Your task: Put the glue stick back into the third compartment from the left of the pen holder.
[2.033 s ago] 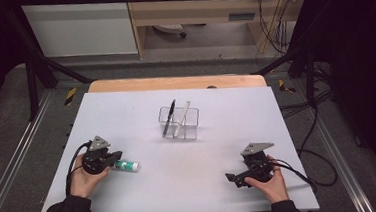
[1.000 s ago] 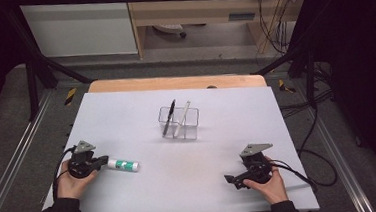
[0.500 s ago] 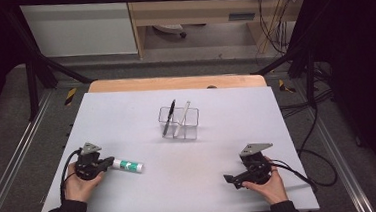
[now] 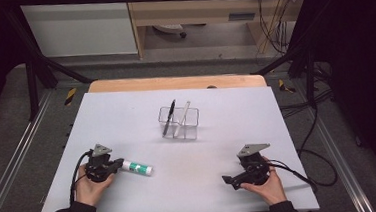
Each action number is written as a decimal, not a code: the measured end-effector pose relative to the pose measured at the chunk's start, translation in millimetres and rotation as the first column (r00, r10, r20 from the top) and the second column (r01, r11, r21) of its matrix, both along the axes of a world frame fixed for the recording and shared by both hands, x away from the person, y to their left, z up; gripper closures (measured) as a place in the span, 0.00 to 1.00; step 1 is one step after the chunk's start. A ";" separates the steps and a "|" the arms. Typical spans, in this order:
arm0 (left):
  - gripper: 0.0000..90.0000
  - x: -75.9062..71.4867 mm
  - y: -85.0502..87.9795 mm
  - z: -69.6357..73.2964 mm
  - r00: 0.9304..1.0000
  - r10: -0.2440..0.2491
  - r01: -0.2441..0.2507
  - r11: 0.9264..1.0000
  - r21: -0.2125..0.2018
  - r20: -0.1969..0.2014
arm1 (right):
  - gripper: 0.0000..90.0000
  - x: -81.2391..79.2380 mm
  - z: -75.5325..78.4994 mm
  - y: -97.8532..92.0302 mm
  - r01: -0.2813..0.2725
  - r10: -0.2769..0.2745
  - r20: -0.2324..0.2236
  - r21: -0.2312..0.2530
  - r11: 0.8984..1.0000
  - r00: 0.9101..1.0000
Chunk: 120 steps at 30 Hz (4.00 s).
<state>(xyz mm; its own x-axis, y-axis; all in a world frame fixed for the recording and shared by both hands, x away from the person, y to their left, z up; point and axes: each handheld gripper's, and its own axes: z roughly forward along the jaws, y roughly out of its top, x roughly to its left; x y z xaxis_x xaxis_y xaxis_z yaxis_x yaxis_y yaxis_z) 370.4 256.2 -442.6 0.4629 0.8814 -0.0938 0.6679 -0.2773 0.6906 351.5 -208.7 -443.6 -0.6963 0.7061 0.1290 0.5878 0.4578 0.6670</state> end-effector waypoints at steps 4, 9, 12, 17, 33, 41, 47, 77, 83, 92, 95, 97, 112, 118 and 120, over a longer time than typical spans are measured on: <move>0.99 -2.7 -8.4 -0.2 1.000 -0.007 0.007 1.000 0.001 0.001 | 0.01 0.1 0.1 1.3 -0.005 0.005 0.001 -0.006 1.000 1.000; 0.99 -5.8 -19.9 -0.5 1.000 -0.022 0.022 1.000 0.004 0.007 | 0.01 0.0 0.5 2.9 -0.008 0.008 0.002 -0.001 1.000 1.000; 0.99 -7.7 -27.1 -0.3 0.999 -0.038 0.038 0.999 0.004 0.013 | 0.01 -0.2 1.2 5.7 -0.013 0.013 0.004 -0.004 1.000 1.000; 0.99 -11.6 -39.2 0.1 0.998 -0.055 0.055 0.998 0.001 0.015 | 0.01 -0.7 3.3 10.9 -0.019 0.019 0.005 0.000 1.000 1.000; 0.99 -21.4 -69.1 -1.9 0.991 -0.131 0.131 0.991 0.007 0.028 | 0.01 -0.1 5.3 27.6 -0.053 0.053 0.006 -0.002 0.999 0.999; 0.94 -20.6 -58.9 4.3 0.976 -0.210 0.209 0.978 0.029 0.059 | 0.01 -1.4 8.7 38.4 -0.071 0.071 0.015 -0.002 0.997 0.997; 0.77 -18.6 -32.9 13.5 0.968 -0.235 0.232 0.972 0.039 0.089 | 0.01 -2.9 14.1 50.4 -0.086 0.086 0.021 0.005 0.996 0.996; 0.04 -16.6 30.4 8.0 0.982 -0.166 0.166 0.986 0.009 0.090 | 0.14 42.6 31.8 185.6 -0.282 0.279 -0.040 -0.103 0.954 0.959; 0.03 -15.8 27.9 6.4 0.982 -0.174 0.173 0.985 0.013 0.077 | 0.26 49.9 27.5 198.6 -0.327 0.322 -0.062 -0.113 0.938 0.945; 0.03 -15.8 26.0 6.7 0.980 -0.185 0.184 0.983 0.016 0.076 | 0.47 52.5 23.8 217.8 -0.395 0.384 -0.094 -0.177 0.901 0.918; 0.03 -15.7 26.7 7.3 0.980 -0.183 0.182 0.983 0.014 0.078 | 0.56 51.9 22.5 221.7 -0.402 0.389 -0.103 -0.180 0.898 0.915; 0.03 -15.6 26.7 7.2 0.980 -0.182 0.182 0.983 0.014 0.077 | 0.60 51.4 22.0 224.1 -0.411 0.398 -0.106 -0.191 0.891 0.911; 0.03 -15.3 25.7 5.3 0.979 -0.194 0.192 0.981 0.032 0.066 | 0.72 53.2 16.2 231.5 -0.437 0.412 -0.150 -0.246 0.865 0.899; 0.03 -15.1 25.2 5.0 0.978 -0.199 0.197 0.980 0.041 0.063 | 0.73 52.6 15.8 231.6 -0.428 0.402 -0.151 -0.247 0.869 0.903; 0.03 -15.2 25.3 5.1 0.978 -0.199 0.197 0.980 0.041 0.063 | 0.73 52.3 15.8 231.6 -0.426 0.400 -0.150 -0.247 0.870 0.904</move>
